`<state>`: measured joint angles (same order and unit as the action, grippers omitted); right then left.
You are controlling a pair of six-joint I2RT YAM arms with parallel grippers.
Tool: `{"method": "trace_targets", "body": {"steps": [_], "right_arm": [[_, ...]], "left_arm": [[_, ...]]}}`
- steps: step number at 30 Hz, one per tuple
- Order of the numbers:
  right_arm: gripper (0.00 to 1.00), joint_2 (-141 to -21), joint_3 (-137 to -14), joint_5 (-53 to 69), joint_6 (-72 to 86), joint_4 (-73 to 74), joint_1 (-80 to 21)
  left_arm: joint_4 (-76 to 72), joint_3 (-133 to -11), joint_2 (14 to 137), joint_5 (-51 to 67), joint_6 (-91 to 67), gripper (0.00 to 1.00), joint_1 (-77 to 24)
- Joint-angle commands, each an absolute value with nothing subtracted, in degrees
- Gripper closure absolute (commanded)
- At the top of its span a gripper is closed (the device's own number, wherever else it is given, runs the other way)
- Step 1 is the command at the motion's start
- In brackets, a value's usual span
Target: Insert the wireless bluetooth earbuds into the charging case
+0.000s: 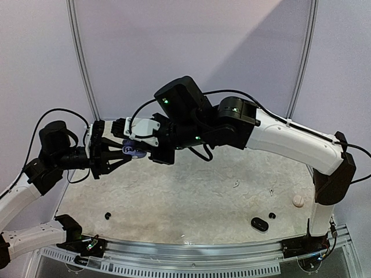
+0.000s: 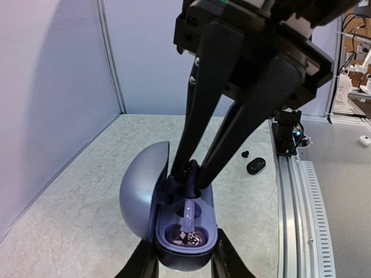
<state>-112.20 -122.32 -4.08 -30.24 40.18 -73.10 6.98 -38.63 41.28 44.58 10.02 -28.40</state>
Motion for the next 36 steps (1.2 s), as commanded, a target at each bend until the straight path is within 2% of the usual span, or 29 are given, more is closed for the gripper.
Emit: {"method": "trace_targets", "body": {"steps": [1, 10, 24, 27, 30, 36], "right_arm": [[0.92, -113.3, -123.5, -4.3, -30.5, 42.4, -73.3], [1.00, -111.5, -121.6, -1.7, -30.6, 38.7, -72.8], [1.00, -104.9, -111.6, 5.0, -27.9, 30.6, -71.9], [0.95, -103.8, -109.3, 5.0, -27.5, 28.3, -71.9], [0.85, -103.5, -109.0, 4.4, -26.7, 28.5, -71.9], [0.80, -102.0, -108.2, 2.4, -25.7, 28.1, -71.9]], "left_arm": [[7.7, -39.8, 41.2, 45.3, 10.8, 1.00, -29.0], [4.8, -39.9, 41.5, 48.6, 7.6, 1.00, -29.0], [-10.0, -39.0, 42.9, 54.0, -3.6, 1.00, -28.9], [-11.3, -38.9, 42.9, 54.5, -5.0, 1.00, -28.9], [-11.7, -39.0, 42.9, 54.6, -5.5, 1.00, -28.9], [-11.0, -38.9, 42.6, 54.4, -5.0, 1.00, -28.9]]}}
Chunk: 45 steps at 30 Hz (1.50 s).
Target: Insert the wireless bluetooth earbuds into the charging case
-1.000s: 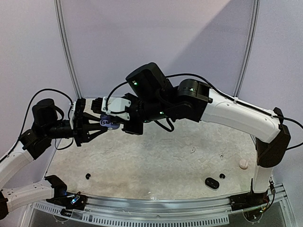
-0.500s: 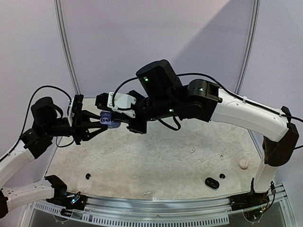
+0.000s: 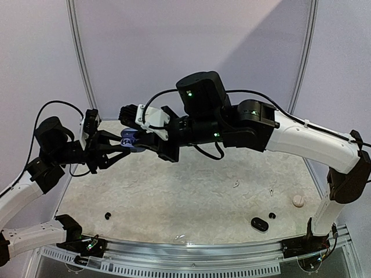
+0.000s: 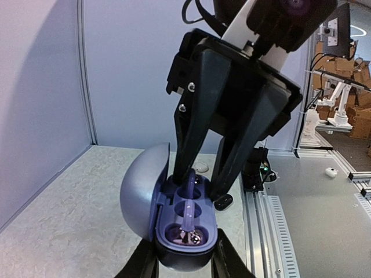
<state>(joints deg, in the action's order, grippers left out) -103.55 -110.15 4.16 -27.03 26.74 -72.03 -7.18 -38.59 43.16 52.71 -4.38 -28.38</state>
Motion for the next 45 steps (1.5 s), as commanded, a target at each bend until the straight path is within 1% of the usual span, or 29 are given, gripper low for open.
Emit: {"method": "trace_targets", "body": {"steps": [1, 8, 13, 17, 20, 24, 27, 31, 33, 37, 43, 45], "right_arm": [[0.79, -101.6, -108.1, 2.3, -25.5, 27.9, -71.9], [0.72, -99.2, -108.5, 1.8, -24.2, 25.3, -71.9], [0.67, -97.4, -108.6, 5.1, -22.4, 21.5, -71.9], [0.65, -97.3, -108.7, 5.9, -19.9, 18.7, -71.8], [0.65, -98.6, -109.4, -2.9, -17.2, 18.2, -71.7], [0.63, -104.3, -115.1, -13.6, -14.5, 22.3, -71.7], [0.63, -109.2, -118.4, -13.8, -11.7, 23.8, -71.4], [0.62, -114.0, -120.8, -12.0, -10.9, 26.9, -71.5], [0.62, -114.3, -119.8, -9.9, -10.9, 26.8, -71.9], [0.62, -113.1, -116.5, -8.4, -13.7, 25.2, -73.7], [0.62, -110.6, -112.4, -14.8, -12.7, 25.7, -74.5], [0.60, -109.3, -110.9, -17.8, -10.6, 25.0, -74.4]], "left_arm": [[-10.5, -38.9, 42.6, 54.3, -4.7, 1.00, -28.9], [-6.6, -39.1, 41.9, 53.6, -2.4, 1.00, -28.9], [-4.1, -38.9, 41.9, 53.0, -0.3, 1.00, -28.9], [-1.9, -39.1, 41.7, 52.7, 3.0, 1.00, -28.9], [2.6, -40.0, 41.5, 53.2, 9.7, 1.00, -29.0], [10.2, -41.4, 41.0, 53.8, 24.3, 1.00, -29.1], [16.0, -42.4, 40.9, 53.5, 35.4, 1.00, -29.2], [18.7, -43.0, 40.3, 51.0, 40.8, 1.00, -29.3], [18.0, -42.9, 40.1, 48.8, 40.6, 1.00, -29.3], [14.5, -42.1, 40.5, 43.7, 34.3, 1.00, -29.3], [9.7, -40.6, 42.4, 39.9, 24.9, 1.00, -29.3], [8.2, -40.2, 43.3, 39.4, 18.8, 1.00, -29.3]]}}
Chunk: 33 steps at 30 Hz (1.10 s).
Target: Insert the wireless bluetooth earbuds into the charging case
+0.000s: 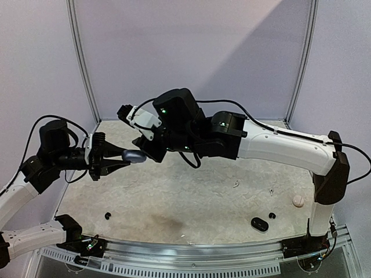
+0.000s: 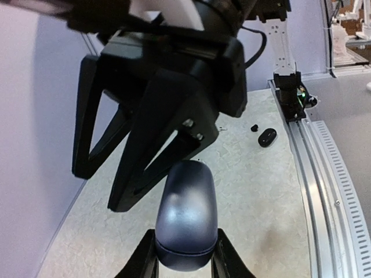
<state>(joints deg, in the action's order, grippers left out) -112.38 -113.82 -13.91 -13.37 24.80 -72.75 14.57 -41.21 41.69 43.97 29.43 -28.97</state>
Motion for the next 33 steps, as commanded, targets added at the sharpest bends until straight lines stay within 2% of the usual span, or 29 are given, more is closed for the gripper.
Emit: {"method": "trace_targets", "body": {"steps": [1, 7, 11, 16, 20, 26, 33], "right_arm": [[0.59, -108.6, -110.1, -19.5, -9.9, 24.8, -74.2], [0.54, -101.0, -100.7, -28.5, 3.0, 24.3, -68.9], [0.48, -94.1, -91.2, -29.9, 13.7, 25.0, -63.5], [0.37, -86.2, -79.7, -30.3, 30.9, 30.8, -54.2], [0.28, -82.6, -73.5, -29.9, 37.0, 36.1, -47.1], [0.21, -83.9, -71.5, -25.6, 38.6, 36.1, -39.0], [0.20, -93.5, -80.2, -17.8, 30.3, 34.7, -32.6]], "left_arm": [[7.5, -40.1, 43.9, 39.2, 15.1, 1.00, -29.2], [2.1, -38.5, 49.4, 36.3, -5.5, 1.00, -28.1], [3.6, -40.4, 56.3, 34.4, -16.8, 1.00, -24.2], [5.9, -44.2, 68.6, 34.1, -27.3, 1.00, -16.2], [7.3, -48.1, 79.0, 35.6, -33.1, 1.00, -11.0], [9.5, -56.7, 96.3, 40.4, -35.8, 1.00, -8.8], [12.3, -69.5, 113.4, 43.4, -37.9, 1.00, -6.8]]}}
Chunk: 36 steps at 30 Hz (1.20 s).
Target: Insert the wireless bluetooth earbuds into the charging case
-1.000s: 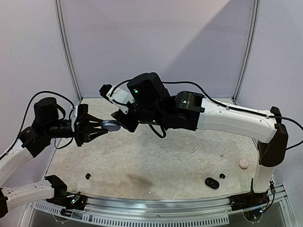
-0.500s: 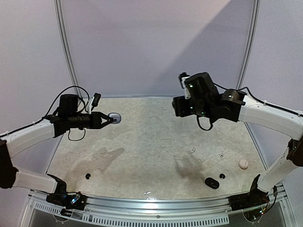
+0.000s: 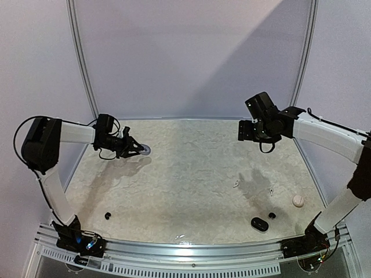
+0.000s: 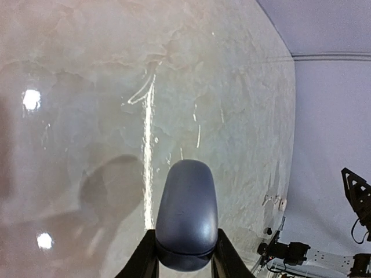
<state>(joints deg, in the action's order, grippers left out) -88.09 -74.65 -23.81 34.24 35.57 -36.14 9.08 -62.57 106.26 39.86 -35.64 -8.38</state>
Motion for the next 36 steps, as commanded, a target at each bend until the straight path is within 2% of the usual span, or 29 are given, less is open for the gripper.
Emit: {"method": "trace_targets", "body": {"steps": [1, 5, 8, 10, 14, 16, 19, 24, 25, 29, 32, 36], "right_arm": [[0.20, -94.8, -81.9, -17.1, 29.6, 34.8, -31.9], [0.20, -102.2, -89.5, -14.7, 25.8, 36.8, -29.9], [0.20, -106.2, -93.5, -12.6, 23.6, 37.6, -29.1], [0.20, -107.8, -95.3, -11.7, 22.6, 37.7, -28.7], [0.19, -109.2, -96.5, -11.1, 21.7, 37.6, -28.2], [0.19, -109.1, -96.3, -11.3, 21.8, 38.1, -28.2], [0.17, -108.6, -95.9, -12.8, 22.6, 41.1, -28.1], [0.08, -105.2, -92.7, -14.6, 27.3, 47.3, -28.2], [0.07, -104.2, -91.1, -15.2, 28.4, 48.4, -28.1], [0.07, -98.9, -85.1, -15.8, 37.6, 55.9, -28.2], [0.06, -94.8, -77.0, -12.1, 38.9, 57.2, -30.2], [0.07, -89.9, -70.8, -13.8, 42.9, 62.1, -36.5]], "left_arm": [[12.4, -71.1, 115.3, 44.1, -38.3, 1.00, -6.6], [11.2, -74.0, 120.8, 44.6, -39.7, 0.99, -6.6], [12.5, -74.3, 123.1, 44.1, -39.4, 0.92, -6.4], [13.6, -74.2, 124.1, 43.4, -38.9, 0.81, -6.5], [15.3, -74.3, 124.7, 42.0, -38.3, 0.52, -6.5], [16.7, -74.7, 124.7, 40.9, -37.4, 0.40, -6.4], [21.0, -75.6, 124.0, 37.8, -34.1, 0.27, -5.9], [30.5, -78.3, 120.1, 29.6, -27.6, 0.12, -4.9], [32.2, -79.0, 119.3, 28.2, -26.2, 0.06, -4.8], [41.4, -81.7, 116.4, 23.8, -20.7, 0.03, -4.8], [42.6, -81.0, 111.9, 24.3, -17.6, 0.03, -4.8], [42.8, -79.9, 105.8, 27.6, -13.0, 0.03, -5.1]]}}
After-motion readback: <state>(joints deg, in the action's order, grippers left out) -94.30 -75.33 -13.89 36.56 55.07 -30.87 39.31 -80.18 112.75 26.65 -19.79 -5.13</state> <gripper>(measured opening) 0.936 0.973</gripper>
